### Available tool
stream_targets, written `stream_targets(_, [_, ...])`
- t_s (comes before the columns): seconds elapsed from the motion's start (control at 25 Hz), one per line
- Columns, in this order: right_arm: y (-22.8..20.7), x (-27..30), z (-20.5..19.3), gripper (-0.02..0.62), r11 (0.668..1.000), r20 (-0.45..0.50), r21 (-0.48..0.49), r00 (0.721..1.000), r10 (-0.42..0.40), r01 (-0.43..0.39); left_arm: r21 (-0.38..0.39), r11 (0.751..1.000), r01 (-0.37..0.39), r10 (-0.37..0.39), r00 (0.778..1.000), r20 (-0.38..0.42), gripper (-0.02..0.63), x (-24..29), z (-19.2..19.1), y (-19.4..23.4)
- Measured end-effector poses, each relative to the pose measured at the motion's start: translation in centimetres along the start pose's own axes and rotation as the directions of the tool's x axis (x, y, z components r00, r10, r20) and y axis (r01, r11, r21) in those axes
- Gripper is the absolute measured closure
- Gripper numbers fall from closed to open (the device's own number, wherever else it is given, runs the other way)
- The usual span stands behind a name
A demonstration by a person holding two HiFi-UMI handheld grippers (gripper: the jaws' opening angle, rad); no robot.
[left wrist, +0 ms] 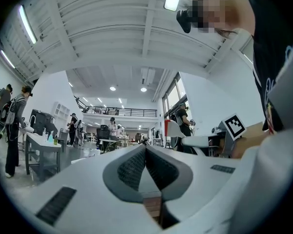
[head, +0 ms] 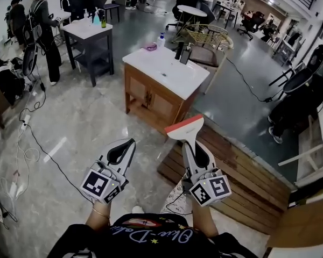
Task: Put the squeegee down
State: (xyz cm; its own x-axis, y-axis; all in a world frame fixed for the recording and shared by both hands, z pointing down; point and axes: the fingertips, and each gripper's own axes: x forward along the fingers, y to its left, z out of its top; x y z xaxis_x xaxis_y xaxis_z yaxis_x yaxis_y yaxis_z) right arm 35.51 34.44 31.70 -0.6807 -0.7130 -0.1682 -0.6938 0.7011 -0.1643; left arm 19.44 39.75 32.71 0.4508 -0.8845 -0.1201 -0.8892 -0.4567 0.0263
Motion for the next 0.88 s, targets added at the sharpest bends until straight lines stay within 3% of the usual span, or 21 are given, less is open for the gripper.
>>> stream_targets(0.4, [-2.0,0.5,-0.1,0.479,1.000,-0.020,0.010,1.000,-0.013,0.013,-0.023,1.000,-0.010,0.010,1.000,-0.012,0.612,1.8,-0.8,1.0])
stream_targets(0.6, [-3.6,0.7,0.1,0.479,1.000,-0.027,-0.002,0.999,-0.027,0.027,0.003,1.000,0.010,-0.010,0.999,0.041,0.612,3.1,-0.1,0.8])
stream_targets(0.88, [-6.3,2.1,0.3,0.479,0.999,-0.034,0.025,0.999,-0.022,0.023,-0.012,1.000,-0.011,0.012,1.000,0.020,0.612,5.9,-0.2,1.4])
